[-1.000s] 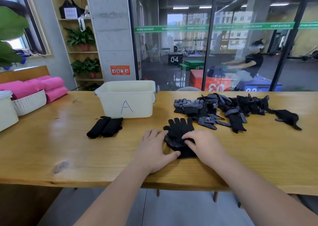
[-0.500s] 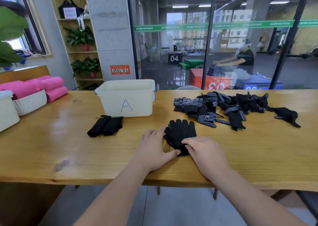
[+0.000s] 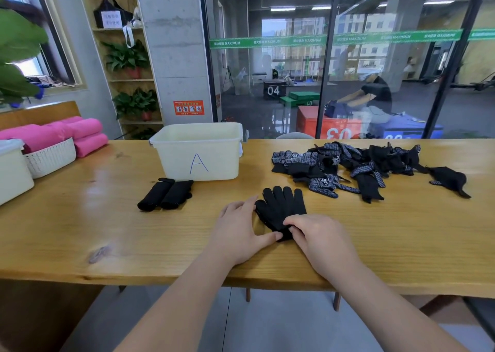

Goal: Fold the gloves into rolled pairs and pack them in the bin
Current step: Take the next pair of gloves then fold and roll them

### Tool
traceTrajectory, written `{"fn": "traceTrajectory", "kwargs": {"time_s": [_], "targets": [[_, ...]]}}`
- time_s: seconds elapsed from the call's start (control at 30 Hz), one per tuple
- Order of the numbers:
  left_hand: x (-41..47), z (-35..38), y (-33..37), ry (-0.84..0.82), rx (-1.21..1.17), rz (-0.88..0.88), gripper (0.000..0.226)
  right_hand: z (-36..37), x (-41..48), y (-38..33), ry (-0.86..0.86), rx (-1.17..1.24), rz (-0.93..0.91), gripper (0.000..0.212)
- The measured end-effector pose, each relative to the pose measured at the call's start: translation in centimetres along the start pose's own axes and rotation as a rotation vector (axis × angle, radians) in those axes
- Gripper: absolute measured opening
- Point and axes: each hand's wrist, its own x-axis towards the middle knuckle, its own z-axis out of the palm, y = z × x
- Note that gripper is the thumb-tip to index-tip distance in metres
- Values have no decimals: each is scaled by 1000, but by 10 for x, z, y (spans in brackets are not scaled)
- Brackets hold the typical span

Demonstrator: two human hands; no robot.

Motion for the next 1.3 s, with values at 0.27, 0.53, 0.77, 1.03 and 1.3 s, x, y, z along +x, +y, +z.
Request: {"fn": "traceTrajectory", "kwargs": {"time_s": [0.27, 0.53, 0.77, 1.03, 1.3], "targets": [[0, 3, -5, 19, 25, 42, 66, -5, 0, -2, -32, 146, -10, 30], [4, 5, -2, -61, 132, -7, 98, 8, 64, 25, -550, 144, 146, 47], [4, 3, -3, -75, 83, 2, 98, 35, 108, 6, -669, -12, 123, 60], [6, 3, -6, 95, -78, -59, 66, 69, 98, -4, -604, -111, 199, 73], [3, 1, -5, 115, -98, -5, 64, 59, 96, -12, -688, -116, 271, 84]]}}
